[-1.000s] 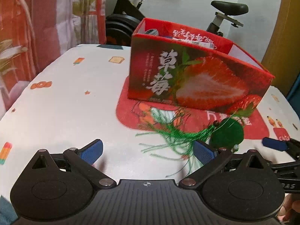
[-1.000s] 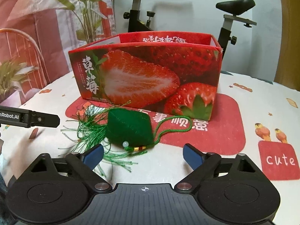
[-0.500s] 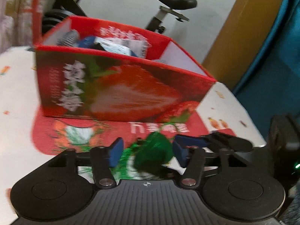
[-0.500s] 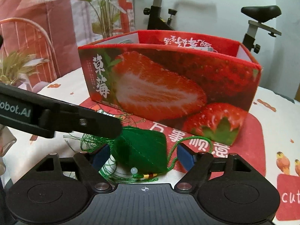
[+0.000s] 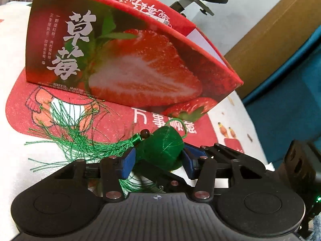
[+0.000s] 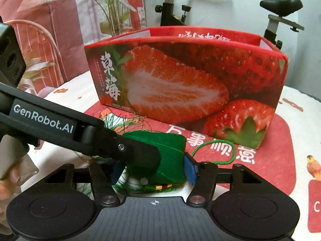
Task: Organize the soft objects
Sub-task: 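Lift the green pouch with both tools over the red box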
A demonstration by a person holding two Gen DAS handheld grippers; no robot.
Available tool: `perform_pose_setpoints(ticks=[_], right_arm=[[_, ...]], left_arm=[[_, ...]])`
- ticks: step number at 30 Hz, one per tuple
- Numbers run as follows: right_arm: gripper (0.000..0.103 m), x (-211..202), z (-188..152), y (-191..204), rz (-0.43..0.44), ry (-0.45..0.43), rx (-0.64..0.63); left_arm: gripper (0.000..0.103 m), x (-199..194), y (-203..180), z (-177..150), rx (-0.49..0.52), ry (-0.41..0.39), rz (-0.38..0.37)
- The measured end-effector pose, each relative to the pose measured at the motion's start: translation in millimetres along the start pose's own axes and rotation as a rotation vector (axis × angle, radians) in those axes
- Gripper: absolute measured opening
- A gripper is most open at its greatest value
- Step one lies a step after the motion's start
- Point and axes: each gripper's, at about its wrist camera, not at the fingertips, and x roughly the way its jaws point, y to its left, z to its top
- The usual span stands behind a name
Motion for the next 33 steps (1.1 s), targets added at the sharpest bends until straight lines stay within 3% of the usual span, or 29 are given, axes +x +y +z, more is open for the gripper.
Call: perform_pose_setpoints(ticks=[13, 16, 25, 29, 31, 33], right_arm=[[0.056, -58, 42, 24, 0.005, -0.131, -0.066], [0.055, -79, 65, 26, 0.036, -0.167, -0.051], [0.055, -141, 152, 45, 0.069, -0.285, -0.192], [0.055, -151, 188, 44, 0.09, -0.301, -0.201], [0.055, -153, 204, 44, 0.079, -0.309, -0.226], [0.055, -153, 218, 43, 0.068, -0.317, -0.244]], left_arm=[[0.051, -67, -36, 14, 0.077, -0.143, -0.018], [0.051, -93, -52, 26, 0.127, -0.192, -0.018], [0.052, -164, -101, 73, 0.235, -0.336, -0.025], [0.052, -180, -118, 95, 0.278, -0.393, -0.003], [0.059, -182, -124, 108, 0.288, -0.421, -0.005], [0.059, -180, -125, 120, 0.282, -0.437, -0.01]])
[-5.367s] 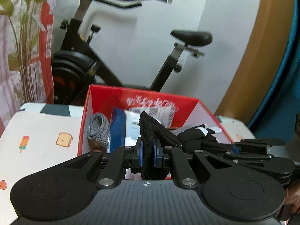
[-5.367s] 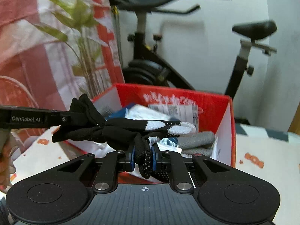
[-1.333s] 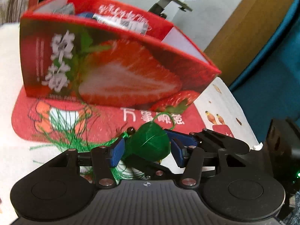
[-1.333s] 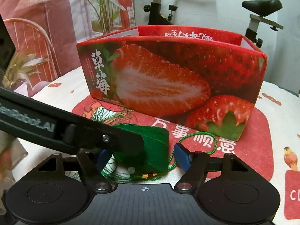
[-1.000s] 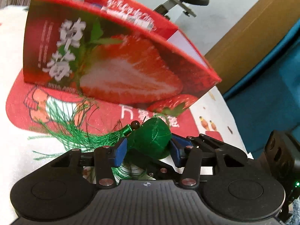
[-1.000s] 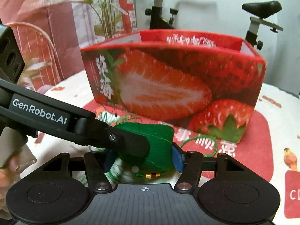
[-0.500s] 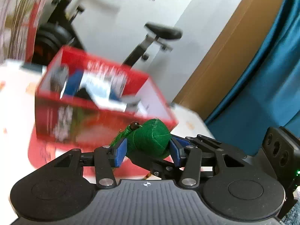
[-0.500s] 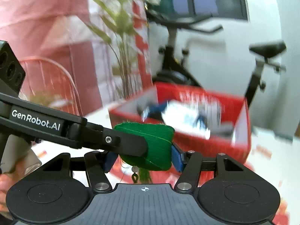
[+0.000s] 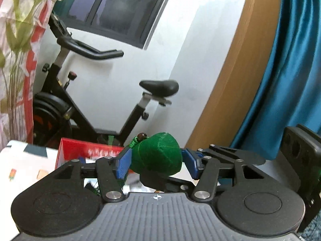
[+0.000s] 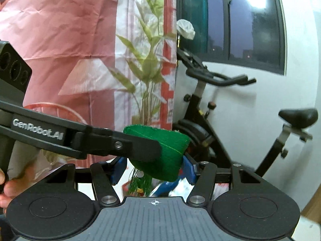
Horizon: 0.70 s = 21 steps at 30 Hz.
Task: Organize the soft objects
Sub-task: 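Lift the green pouch with both tools over the red box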
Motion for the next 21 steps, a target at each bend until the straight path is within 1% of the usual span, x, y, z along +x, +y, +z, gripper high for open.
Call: perform_pose_setpoints(ticks=[4, 7, 9, 11, 16, 21], right_arm=[[0.055, 13, 14, -21, -0.013, -0.006, 0.003], [0.055, 34, 11, -44, -0.04, 0.008, 0.036], [0.055, 51, 3, -58, -0.059, 0.026, 0.053], [0.055, 66, -10, -72, -0.079, 0.055, 0.07], [0.055, 97, -45, -101, -0.111, 0.132, 0.083], [0.055, 117, -74, -120, -0.125, 0.179, 0.086]], left_arm=[[0.059, 28, 4, 10, 0.021, 0.001, -0.015], [0.059, 50, 10, 9, 0.015, 0.01, -0.032], [0.059, 71, 16, 6, 0.012, 0.028, -0.028], [0.059, 97, 25, 1, -0.01, 0.068, -0.036], [0.059, 152, 54, -23, -0.109, 0.164, -0.087], [0.059, 190, 64, -41, -0.122, 0.217, -0.078]])
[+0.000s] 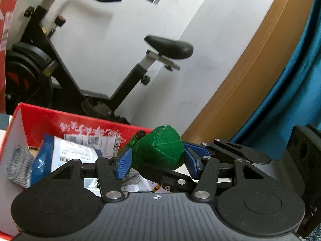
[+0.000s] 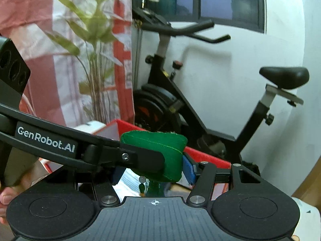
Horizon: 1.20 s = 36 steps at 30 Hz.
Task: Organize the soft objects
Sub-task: 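Lift the green pouch with both tools over the red box, then open both tools to drop the green pouch into the box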
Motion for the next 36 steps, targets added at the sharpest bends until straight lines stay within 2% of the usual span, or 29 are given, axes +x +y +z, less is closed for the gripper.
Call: perform_pose_setpoints(ticks=[5, 11, 14, 20, 23, 26, 28, 30, 31, 34, 36], right_arm=[[0.055, 19, -17, -9, -0.012, 0.025, -0.004], [0.055, 31, -35, -23, -0.045, 0.065, 0.07], [0.056, 33, -45, -31, -0.057, 0.085, 0.116], [0.06, 26, -53, -34, -0.067, 0.098, 0.138], [0.069, 18, -52, -31, -0.048, 0.092, 0.148], [0.071, 9, -46, -23, -0.056, 0.089, 0.127], [0.078, 1, -40, -17, -0.065, 0.071, 0.125], [0.097, -11, -33, -12, -0.073, 0.043, 0.122], [0.101, -18, -28, -9, -0.077, 0.025, 0.118], [0.103, -37, -16, -2, -0.073, -0.006, 0.125], [0.103, -50, -11, 3, -0.069, -0.03, 0.132]], left_arm=[[0.059, 27, 7, -5, 0.005, 0.037, 0.019], [0.059, 42, 11, -10, 0.035, 0.052, 0.027], [0.06, 43, 11, -11, 0.048, 0.051, 0.056], [0.084, 17, 5, -9, 0.09, -0.007, 0.132], [0.096, -1, 0, -6, 0.114, -0.049, 0.185], [0.101, -21, -6, -3, 0.145, -0.084, 0.241], [0.103, -34, -10, -3, 0.168, -0.098, 0.276], [0.103, -47, -14, -2, 0.195, -0.11, 0.312], [0.103, -54, -16, -2, 0.209, -0.12, 0.343], [0.103, -70, -20, 2, 0.218, -0.124, 0.449], [0.103, -82, -19, 6, 0.194, -0.115, 0.485]])
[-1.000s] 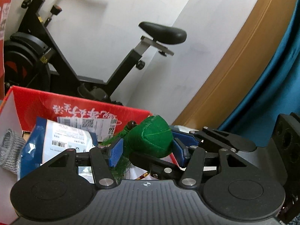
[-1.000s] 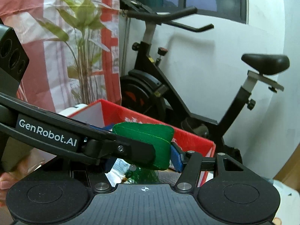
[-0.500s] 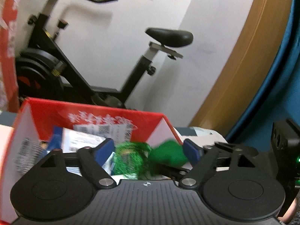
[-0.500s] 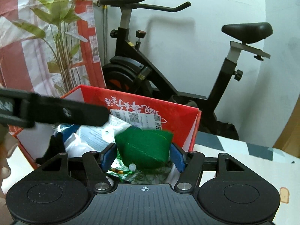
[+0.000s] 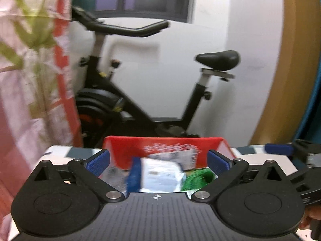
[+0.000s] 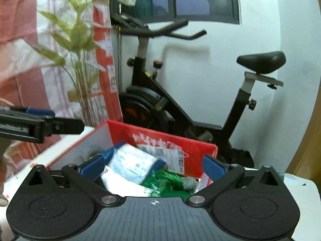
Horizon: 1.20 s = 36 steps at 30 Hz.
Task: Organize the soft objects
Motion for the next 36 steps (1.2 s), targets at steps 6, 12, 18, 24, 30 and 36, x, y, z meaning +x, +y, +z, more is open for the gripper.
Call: perform_pose_setpoints(ticks=[6, 12, 18, 24, 30, 36], right_arm=[[0.103, -34, 9, 21, -0.056, -0.06, -0.018], [0.103, -62, 7, 40, -0.105, -0.082, 0.039], [0.103, -100, 6, 64, -0.128, -0.108, 0.053], [0.103, -142, 20, 78, -0.121, -0.145, 0.086], [0.103, -188, 36, 88, -0.101, -0.181, 0.133], [0.103, -235, 38, 108, -0.143, -0.232, 0.145]], left_arm=[[0.103, -37, 28, 2, -0.102, -0.023, -0.031], [0.103, -60, 27, -9, -0.067, 0.006, 0.081], [0.103, -100, 23, -11, 0.007, -0.058, 0.174], [0.103, -145, 13, -1, 0.077, -0.118, 0.219], [0.103, -199, 15, 11, 0.025, -0.18, 0.189], [0.103, -249, 8, 10, 0.001, -0.231, 0.16]])
